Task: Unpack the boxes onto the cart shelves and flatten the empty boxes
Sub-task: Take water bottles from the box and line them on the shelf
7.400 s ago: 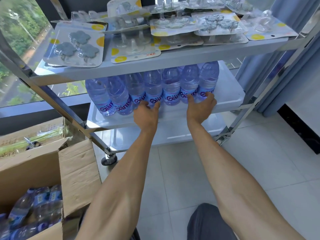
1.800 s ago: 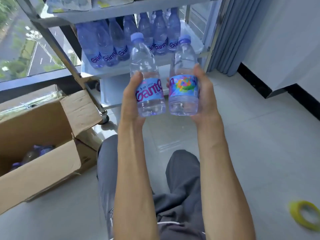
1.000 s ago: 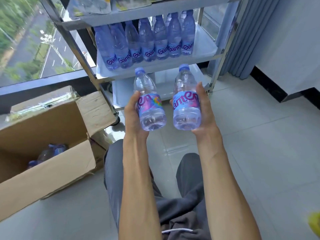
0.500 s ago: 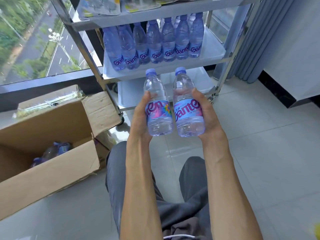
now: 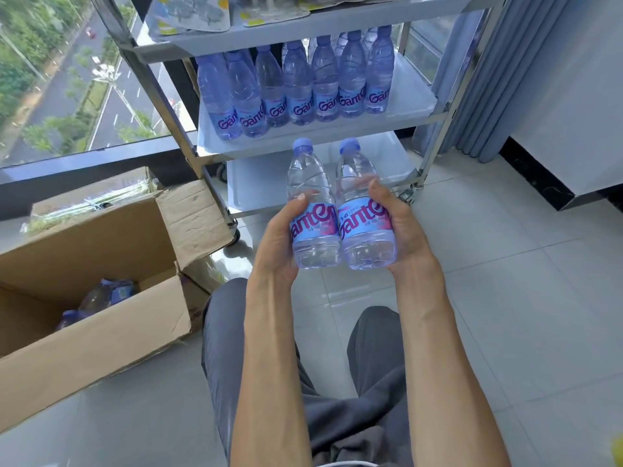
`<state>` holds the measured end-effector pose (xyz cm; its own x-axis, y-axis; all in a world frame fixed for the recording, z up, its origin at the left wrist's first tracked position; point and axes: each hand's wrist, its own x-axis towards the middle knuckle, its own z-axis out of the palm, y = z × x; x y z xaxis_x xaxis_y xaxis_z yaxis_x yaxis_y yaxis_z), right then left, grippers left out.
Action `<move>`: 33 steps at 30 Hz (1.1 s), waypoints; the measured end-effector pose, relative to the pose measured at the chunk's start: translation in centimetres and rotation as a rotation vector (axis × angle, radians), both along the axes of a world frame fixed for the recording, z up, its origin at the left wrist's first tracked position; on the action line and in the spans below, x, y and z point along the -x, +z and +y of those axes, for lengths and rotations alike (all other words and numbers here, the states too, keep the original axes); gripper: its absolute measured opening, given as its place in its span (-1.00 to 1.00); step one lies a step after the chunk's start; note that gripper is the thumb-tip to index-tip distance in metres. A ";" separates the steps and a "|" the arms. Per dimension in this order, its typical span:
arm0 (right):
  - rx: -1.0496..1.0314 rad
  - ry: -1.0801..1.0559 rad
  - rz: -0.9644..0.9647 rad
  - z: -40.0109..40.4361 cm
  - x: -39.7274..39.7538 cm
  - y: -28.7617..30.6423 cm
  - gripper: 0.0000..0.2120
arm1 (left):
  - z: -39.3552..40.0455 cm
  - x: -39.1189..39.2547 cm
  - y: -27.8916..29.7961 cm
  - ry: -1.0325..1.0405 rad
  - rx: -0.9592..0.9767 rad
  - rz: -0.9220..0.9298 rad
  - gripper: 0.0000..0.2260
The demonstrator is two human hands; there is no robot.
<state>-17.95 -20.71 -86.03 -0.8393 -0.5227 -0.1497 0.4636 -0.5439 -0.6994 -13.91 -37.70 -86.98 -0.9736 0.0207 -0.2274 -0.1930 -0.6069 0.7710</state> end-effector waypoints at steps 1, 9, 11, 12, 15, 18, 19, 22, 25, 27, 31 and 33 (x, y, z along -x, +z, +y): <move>-0.022 -0.021 -0.011 0.0 0.1 0.2 -0.63 | 0.0 0.0 -0.1 0.004 0.015 -0.009 -0.62; -0.093 -0.057 -0.087 0.6 0.4 -0.6 -0.57 | -0.7 0.0 -0.2 0.057 0.078 -0.078 -0.68; -0.021 0.011 -0.052 0.5 0.3 -0.7 -0.43 | -0.5 0.0 -0.5 0.036 0.093 -0.061 -0.75; 0.010 0.039 -0.030 0.5 0.3 -0.8 -0.38 | -0.4 0.0 -0.6 0.029 0.093 -0.052 -0.75; -0.059 0.026 0.028 0.5 0.5 -1.0 -0.40 | -0.4 -0.1 -0.8 0.054 0.115 -0.022 -0.75; -0.214 -0.079 0.035 0.8 0.9 -1.5 -0.43 | -0.7 0.1 -0.8 0.121 0.128 -0.002 -0.82; -0.251 -0.104 0.034 0.8 1.0 -1.6 -0.45 | -0.7 0.1 -0.8 0.139 0.129 0.006 -0.80; -0.253 -0.103 -0.046 0.6 1.0 -1.7 -0.63 | -0.4 0.1 -0.7 0.157 0.083 0.025 -0.68; -0.184 -0.092 -0.089 0.2 1.1 -1.5 -0.62 | 0.1 0.2 -0.7 0.158 0.063 0.005 -0.61; -0.215 -0.097 -0.041 0.1 1.2 -1.7 -0.54 | 0.4 0.0 -0.5 0.141 0.048 -0.003 -0.65; -0.189 -0.058 0.021 0.3 0.8 -1.9 -0.43 | 0.0 -0.1 -0.7 0.015 0.006 -0.015 -0.70; -0.202 -0.078 0.042 0.4 0.8 -1.9 -0.51 | -0.1 0.1 -0.7 -0.006 0.025 -0.013 -0.70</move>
